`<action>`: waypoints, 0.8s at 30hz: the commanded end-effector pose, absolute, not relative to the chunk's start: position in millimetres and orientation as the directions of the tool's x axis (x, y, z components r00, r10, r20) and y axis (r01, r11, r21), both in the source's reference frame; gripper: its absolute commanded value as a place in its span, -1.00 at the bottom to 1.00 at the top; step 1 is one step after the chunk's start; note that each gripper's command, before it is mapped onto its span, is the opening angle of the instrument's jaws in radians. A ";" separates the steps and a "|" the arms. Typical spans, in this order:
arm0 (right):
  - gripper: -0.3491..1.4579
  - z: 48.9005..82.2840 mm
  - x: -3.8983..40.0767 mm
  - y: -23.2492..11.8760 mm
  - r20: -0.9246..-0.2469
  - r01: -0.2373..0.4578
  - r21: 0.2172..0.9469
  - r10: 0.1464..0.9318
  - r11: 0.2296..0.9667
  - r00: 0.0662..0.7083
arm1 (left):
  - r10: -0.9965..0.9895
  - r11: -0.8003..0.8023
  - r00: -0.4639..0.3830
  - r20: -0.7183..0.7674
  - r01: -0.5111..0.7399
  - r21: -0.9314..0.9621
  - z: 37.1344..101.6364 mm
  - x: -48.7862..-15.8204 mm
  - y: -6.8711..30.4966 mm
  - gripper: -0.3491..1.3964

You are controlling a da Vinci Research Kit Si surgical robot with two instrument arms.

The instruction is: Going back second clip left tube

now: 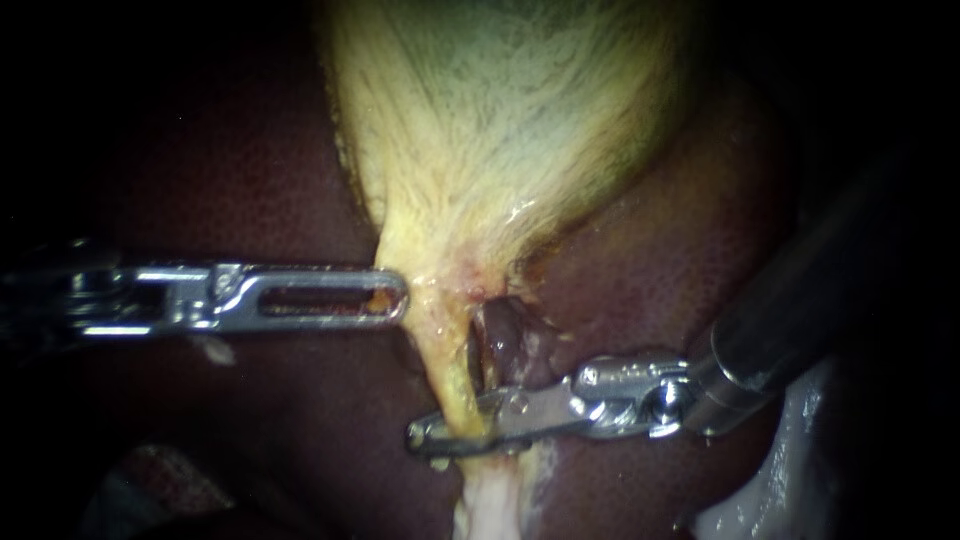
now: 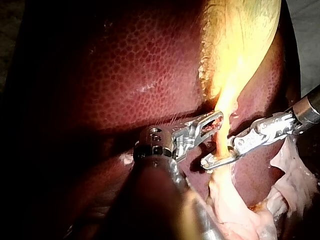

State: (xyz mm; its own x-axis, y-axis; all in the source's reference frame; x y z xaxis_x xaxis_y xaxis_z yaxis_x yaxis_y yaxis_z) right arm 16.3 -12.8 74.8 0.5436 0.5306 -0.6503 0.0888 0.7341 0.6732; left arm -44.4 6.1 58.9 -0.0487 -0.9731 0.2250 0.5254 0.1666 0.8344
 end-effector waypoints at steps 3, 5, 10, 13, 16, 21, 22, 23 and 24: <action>-1.00 74.8 16.4 -12.9 -0.650 0.089 0.673 0.531 0.734 0.544 | -0.973 0.167 -0.048 0.225 0.525 0.835 58.9 -44.3 6.1 -1.00; -1.00 74.7 16.5 -12.9 -0.650 0.089 0.673 0.531 0.734 0.544 | -0.973 0.167 -0.048 0.225 0.525 0.835 58.9 -44.3 6.0 -1.00; -0.23 74.6 17.1 -12.7 -0.673 0.102 0.667 0.538 0.738 0.508 | -0.973 0.167 -0.048 0.225 0.525 0.834 58.9 -44.3 6.1 -1.00; -0.07 74.5 17.6 -12.5 -0.723 0.136 0.626 0.507 0.768 0.469 | -0.973 0.167 -0.048 0.225 0.525 0.834 59.0 -44.3 6.1 -1.00; 0.03 74.4 18.1 -12.3 -0.760 0.158 0.599 0.495 0.785 0.421 | -0.973 0.167 -0.048 0.225 0.525 0.835 58.9 -44.3 6.0 -1.00; 0.05 74.1 18.0 -12.0 -0.786 0.177 0.568 0.466 0.804 0.406 | -0.973 0.167 -0.048 0.225 0.525 0.835 58.9 -44.2 6.0 -1.00; 0.05 74.1 17.9 -12.0 -0.792 0.182 0.559 0.457 0.809 0.405 | -0.973 0.167 -0.048 0.225 0.525 0.835 58.9 -44.2 6.0 -1.00; 0.05 74.1 17.7 -11.9 -0.798 0.188 0.550 0.447 0.814 0.403 | -0.973 0.167 -0.048 0.225 0.525 0.835 58.9 -44.2 6.0 -1.00; 0.05 74.1 17.6 -11.9 -0.805 0.193 0.541 0.437 0.819 0.402 | -0.973 0.168 -0.048 0.225 0.525 0.835 58.9 -44.1 6.0 -1.00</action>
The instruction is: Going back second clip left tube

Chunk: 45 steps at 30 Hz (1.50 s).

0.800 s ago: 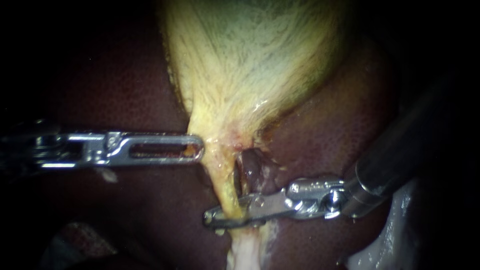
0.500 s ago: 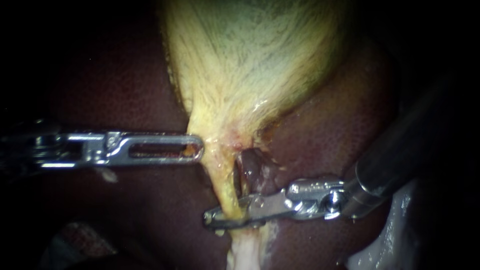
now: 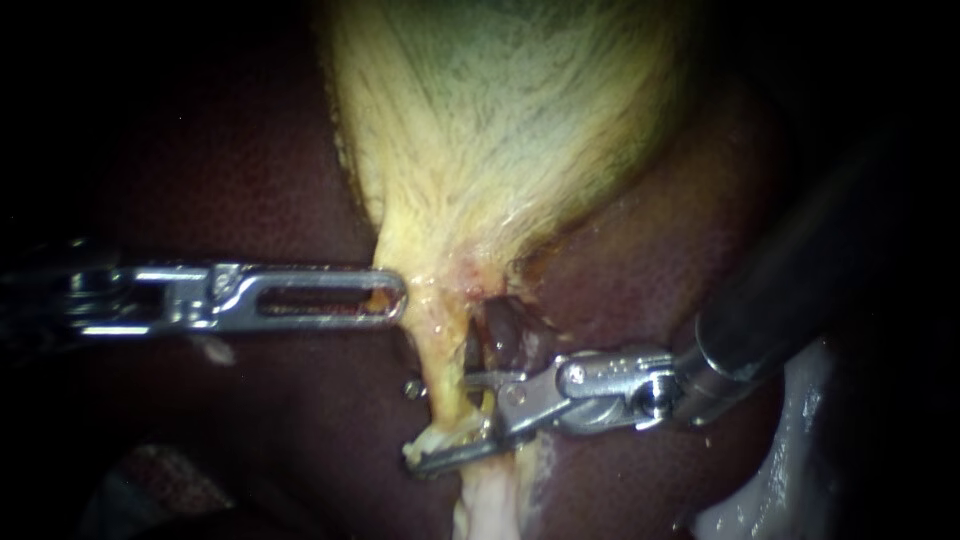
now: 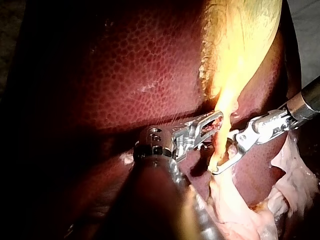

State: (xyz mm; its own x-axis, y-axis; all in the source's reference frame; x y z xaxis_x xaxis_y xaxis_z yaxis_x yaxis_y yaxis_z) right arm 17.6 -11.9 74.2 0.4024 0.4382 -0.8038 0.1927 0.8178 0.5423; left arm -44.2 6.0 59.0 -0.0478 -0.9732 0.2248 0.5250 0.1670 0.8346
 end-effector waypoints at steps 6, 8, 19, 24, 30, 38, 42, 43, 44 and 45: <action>0.05 74.0 16.6 -11.9 -0.809 0.201 0.536 0.430 0.820 0.401 | -0.973 0.168 -0.047 0.225 0.524 0.835 59.0 -44.1 6.0 -1.00; 0.05 73.9 16.4 -12.0 -0.809 0.203 0.536 0.430 0.820 0.401 | -0.973 0.168 -0.047 0.225 0.524 0.835 59.0 -44.1 6.0 -1.00; 0.05 74.1 18.6 -13.9 -0.819 0.235 0.525 0.410 0.818 0.402 | -0.973 0.168 -0.048 0.226 0.525 0.834 59.1 -44.3 6.0 -1.00; 0.05 74.7 19.1 -14.3 -0.858 0.299 0.462 0.337 0.835 0.387 | -0.973 0.167 -0.048 0.226 0.525 0.834 59.1 -44.4 6.0 -1.00; 0.05 75.0 19.0 -14.1 -0.897 0.367 0.389 0.256 0.845 0.360 | -0.973 0.168 -0.048 0.226 0.525 0.834 59.1 -44.4 6.0 -1.00; 0.05 75.1 18.3 -14.1 -0.919 0.432 0.346 0.208 0.833 0.335 | -0.973 0.168 -0.048 0.226 0.525 0.834 59.3 -44.3 6.0 -1.00; 0.05 74.8 17.8 -14.6 -0.920 0.439 0.343 0.204 0.830 0.333 | -0.973 0.169 -0.047 0.226 0.525 0.834 59.3 -44.2 6.0 -1.00; 0.05 74.6 17.7 -14.8 -0.921 0.441 0.343 0.204 0.829 0.333 | -0.973 0.169 -0.047 0.226 0.525 0.834 59.3 -44.1 6.0 -1.00; 0.05 74.5 17.6 -14.9 -0.921 0.442 0.342 0.203 0.829 0.332 | -0.973 0.169 -0.047 0.226 0.525 0.834 59.3 -44.1 6.0 -1.00; 0.05 74.4 17.4 -14.9 -0.921 0.443 0.342 0.203 0.828 0.332 | -0.973 0.169 -0.047 0.226 0.524 0.835 59.4 -44.1 6.0 -1.00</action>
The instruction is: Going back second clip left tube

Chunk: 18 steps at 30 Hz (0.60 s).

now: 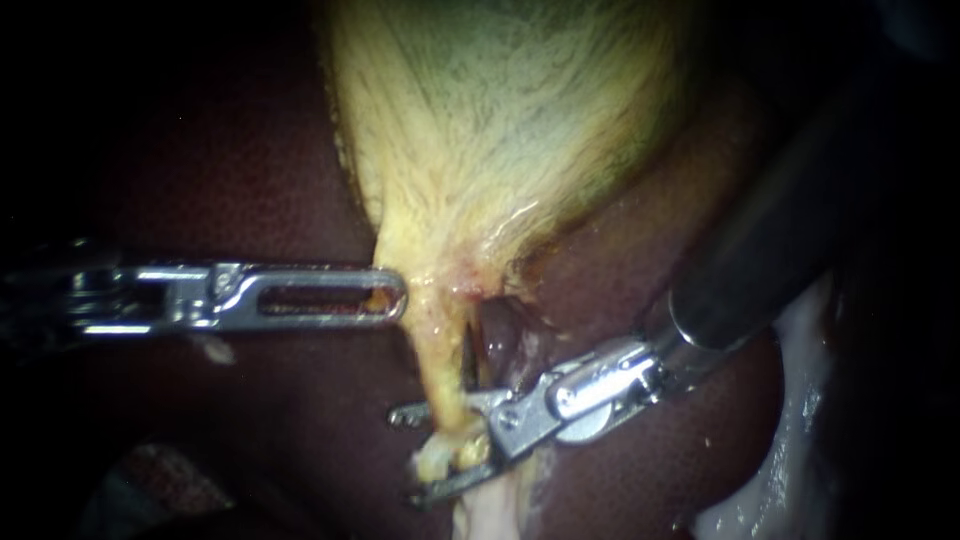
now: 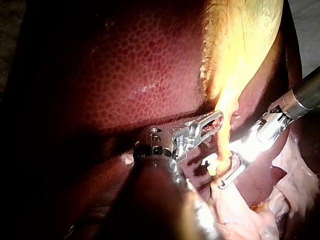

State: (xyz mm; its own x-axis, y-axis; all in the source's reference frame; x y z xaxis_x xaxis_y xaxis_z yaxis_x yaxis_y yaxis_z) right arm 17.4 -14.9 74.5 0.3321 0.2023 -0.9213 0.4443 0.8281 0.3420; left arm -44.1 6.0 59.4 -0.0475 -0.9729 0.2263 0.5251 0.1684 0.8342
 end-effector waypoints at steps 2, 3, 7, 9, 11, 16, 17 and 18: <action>0.05 74.3 17.2 -15.1 -0.922 0.446 0.342 0.202 0.827 0.331 | -0.973 0.169 -0.047 0.226 0.524 0.835 59.4 -44.0 6.0 -1.00; 0.05 74.2 17.1 -15.1 -0.922 0.446 0.341 0.202 0.827 0.331 | -0.973 0.169 -0.047 0.226 0.524 0.835 59.4 -44.0 6.0 -1.00; 0.05 74.3 17.1 -15.0 -0.922 0.445 0.342 0.202 0.828 0.331 | -0.973 0.169 -0.046 0.226 0.524 0.835 59.5 -44.0 6.1 -1.00; 0.05 74.6 17.3 -14.7 -0.921 0.431 0.340 0.202 0.836 0.334 | -0.973 0.169 -0.047 0.226 0.524 0.835 59.5 -44.0 6.1 -1.00; 0.05 75.0 17.3 -14.0 -0.918 0.394 0.335 0.203 0.856 0.340 | -0.973 0.169 -0.047 0.226 0.524 0.835 59.5 -44.0 6.1 -1.00; 0.05 75.9 16.2 -12.2 -0.911 0.345 0.340 0.216 0.875 0.350 | -0.973 0.170 -0.047 0.228 0.525 0.834 59.6 -44.0 5.9 -1.00; 0.05 76.0 15.9 -11.9 -0.911 0.338 0.340 0.218 0.877 0.351 | -0.973 0.170 -0.047 0.228 0.525 0.834 59.6 -44.0 5.9 -1.00; 0.05 76.1 15.5 -11.5 -0.908 0.324 0.344 0.224 0.881 0.354 | -0.973 0.170 -0.047 0.228 0.525 0.834 59.6 -44.0 5.9 -1.00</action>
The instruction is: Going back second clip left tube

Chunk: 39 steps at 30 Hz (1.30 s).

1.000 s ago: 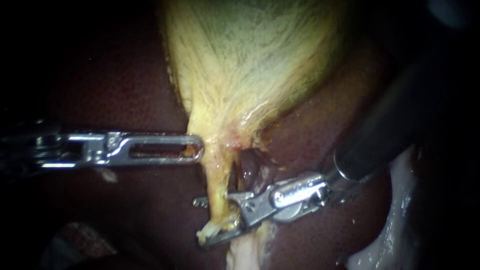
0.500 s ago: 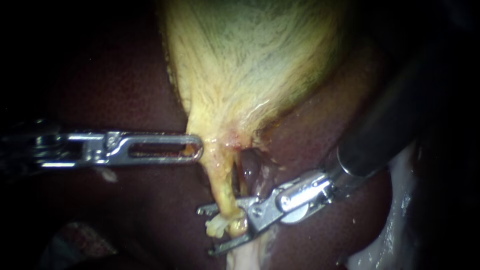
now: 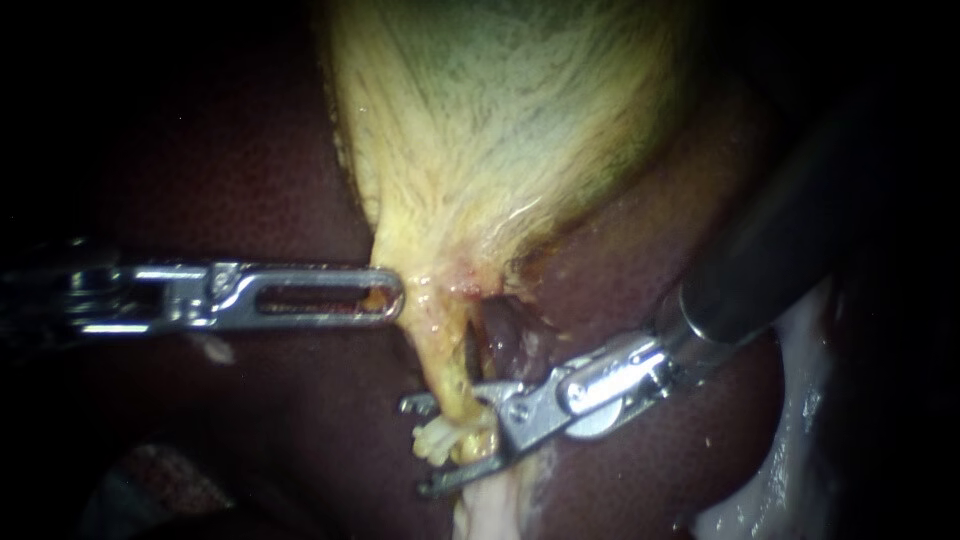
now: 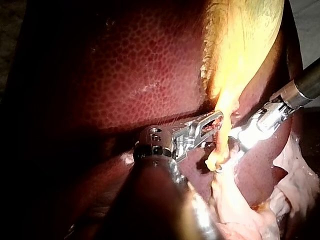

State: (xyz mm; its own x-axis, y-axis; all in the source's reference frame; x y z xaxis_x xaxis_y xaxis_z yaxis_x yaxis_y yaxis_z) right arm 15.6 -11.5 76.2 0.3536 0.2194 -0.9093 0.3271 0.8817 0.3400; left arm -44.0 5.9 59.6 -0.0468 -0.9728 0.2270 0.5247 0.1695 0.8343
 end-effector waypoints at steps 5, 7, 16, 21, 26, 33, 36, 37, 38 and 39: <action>0.05 75.9 14.0 -10.9 -0.901 0.261 0.341 0.235 0.903 0.365 | -0.973 0.170 -0.047 0.228 0.525 0.834 59.7 -44.0 5.8 -1.00; 0.05 75.6 13.1 -10.9 -0.898 0.253 0.346 0.241 0.903 0.367 | -0.972 0.171 -0.047 0.228 0.525 0.834 59.7 -44.0 5.8 -1.00; 0.05 72.1 7.5 -9.3 -0.891 0.240 0.369 0.267 0.898 0.368 | -0.972 0.172 -0.046 0.230 0.525 0.833 59.8 -43.9 5.5 -1.00; 0.05 69.7 5.0 -7.2 -0.890 0.238 0.374 0.275 0.896 0.365 | -0.972 0.173 -0.046 0.231 0.526 0.833 59.9 -43.9 5.4 -1.00; 0.05 67.6 3.5 -5.6 -0.895 0.226 0.352 0.257 0.908 0.364 | -0.972 0.174 -0.046 0.232 0.526 0.832 60.0 -44.0 5.3 -1.00; 0.05 66.6 2.4 -5.0 -0.903 0.223 0.324 0.230 0.919 0.362 | -0.971 0.176 -0.044 0.233 0.524 0.833 60.4 -44.4 5.0 -1.00; 0.05 66.6 2.3 -5.0 -0.905 0.226 0.319 0.225 0.921 0.361 | -0.971 0.179 -0.045 0.237 0.522 0.834 61.0 -44.8 4.7 -1.00; 0.05 66.6 2.3 -5.0 -0.907 0.228 0.313 0.219 0.922 0.360 | -0.971 0.180 -0.039 0.235 0.525 0.832 61.3 -45.0 4.6 -1.00; 0.05 66.6 2.3 -5.0 -0.907 0.228 0.313 0.219 0.922 0.360 | -0.971 0.182 -0.036 0.236 0.525 0.831 61.7 -45.2 4.5 -1.00; 0.05 66.6 2.3 -5.0 -0.907 0.228 0.313 0.219 0.922 0.360 | -0.972 0.184 -0.031 0.235 0.528 0.829 62.1 -45.4 4.4 -1.00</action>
State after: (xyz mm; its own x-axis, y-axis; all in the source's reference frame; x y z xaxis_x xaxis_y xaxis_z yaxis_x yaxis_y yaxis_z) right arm 2.3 -5.0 66.6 0.3595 0.2183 -0.9072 0.2281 0.9222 0.3123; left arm -45.6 4.3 62.5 -0.0303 -0.9713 0.2357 0.5282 0.1847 0.8288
